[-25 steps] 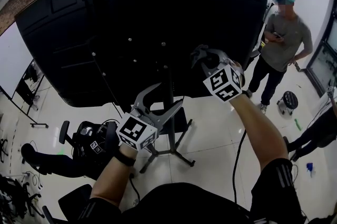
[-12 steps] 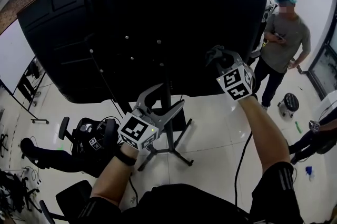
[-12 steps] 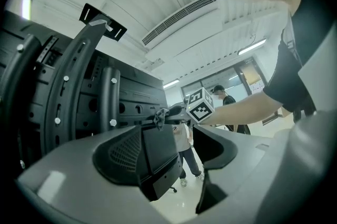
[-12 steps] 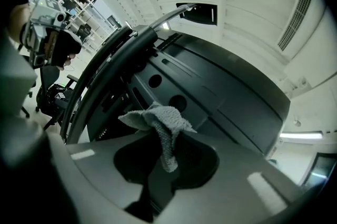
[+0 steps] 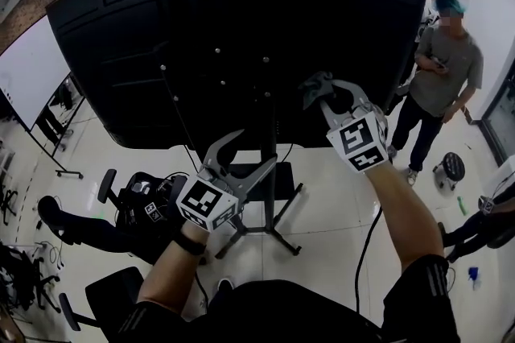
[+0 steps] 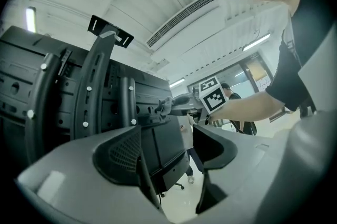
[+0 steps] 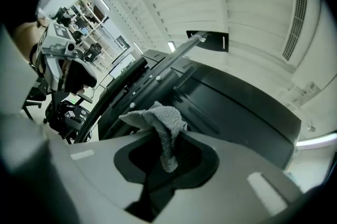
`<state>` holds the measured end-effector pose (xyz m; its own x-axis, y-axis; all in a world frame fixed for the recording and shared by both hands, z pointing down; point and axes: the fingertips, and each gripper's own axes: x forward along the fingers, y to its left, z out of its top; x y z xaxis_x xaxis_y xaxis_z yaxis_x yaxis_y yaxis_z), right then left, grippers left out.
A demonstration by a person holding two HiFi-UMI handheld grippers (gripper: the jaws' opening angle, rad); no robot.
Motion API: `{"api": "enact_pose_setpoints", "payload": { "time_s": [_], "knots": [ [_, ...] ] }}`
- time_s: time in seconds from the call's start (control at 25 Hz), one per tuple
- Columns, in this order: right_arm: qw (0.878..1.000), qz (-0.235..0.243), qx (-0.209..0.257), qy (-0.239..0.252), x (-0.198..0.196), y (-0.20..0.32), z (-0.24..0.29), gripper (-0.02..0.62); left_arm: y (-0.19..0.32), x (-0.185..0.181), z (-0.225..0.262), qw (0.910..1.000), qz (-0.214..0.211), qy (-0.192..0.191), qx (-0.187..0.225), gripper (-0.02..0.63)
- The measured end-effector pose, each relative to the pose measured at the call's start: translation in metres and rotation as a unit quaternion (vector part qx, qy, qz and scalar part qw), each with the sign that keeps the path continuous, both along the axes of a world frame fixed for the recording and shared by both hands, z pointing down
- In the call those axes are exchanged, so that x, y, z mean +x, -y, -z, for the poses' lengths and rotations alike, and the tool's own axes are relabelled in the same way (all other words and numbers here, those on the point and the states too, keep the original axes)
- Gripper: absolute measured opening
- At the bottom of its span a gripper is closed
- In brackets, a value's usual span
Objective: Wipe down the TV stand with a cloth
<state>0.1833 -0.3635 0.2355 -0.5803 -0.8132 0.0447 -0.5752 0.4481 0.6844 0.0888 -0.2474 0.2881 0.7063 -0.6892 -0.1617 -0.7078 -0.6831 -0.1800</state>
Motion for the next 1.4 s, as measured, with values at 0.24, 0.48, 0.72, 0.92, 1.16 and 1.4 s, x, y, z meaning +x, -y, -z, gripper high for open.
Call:
{"api": "enact_pose_setpoints", "payload": {
  "time_s": [0.24,0.48,0.72,0.92,1.16,1.4],
  "knots": [
    [0.999,0.033,0.014,0.005,-0.058,-0.037,0.010,0.058,-0.020,-0.037,0.004,0.9999,0.009,-0.003,0.012,0.324],
    [0.997,0.073,0.033,-0.018,-0.141,-0.071,0.014,0.058,-0.033,-0.089,0.011,0.9996,0.019,0.001,0.021,0.324],
    [0.992,0.091,0.041,-0.072,-0.228,-0.086,0.022,0.060,-0.039,-0.151,0.021,0.9989,0.032,-0.004,0.033,0.324],
    [0.988,0.085,0.073,-0.102,-0.293,-0.095,0.039,0.060,-0.043,-0.197,0.024,0.9985,0.039,-0.003,0.037,0.324],
    [0.963,0.027,0.134,-0.234,-0.354,-0.078,0.046,0.060,-0.044,-0.242,0.027,0.9982,0.042,-0.002,0.042,0.324],
    [0.931,-0.016,0.146,-0.333,-0.393,-0.054,0.045,0.060,-0.041,-0.277,0.031,0.9980,0.043,-0.009,0.046,0.324]
  ]
}}
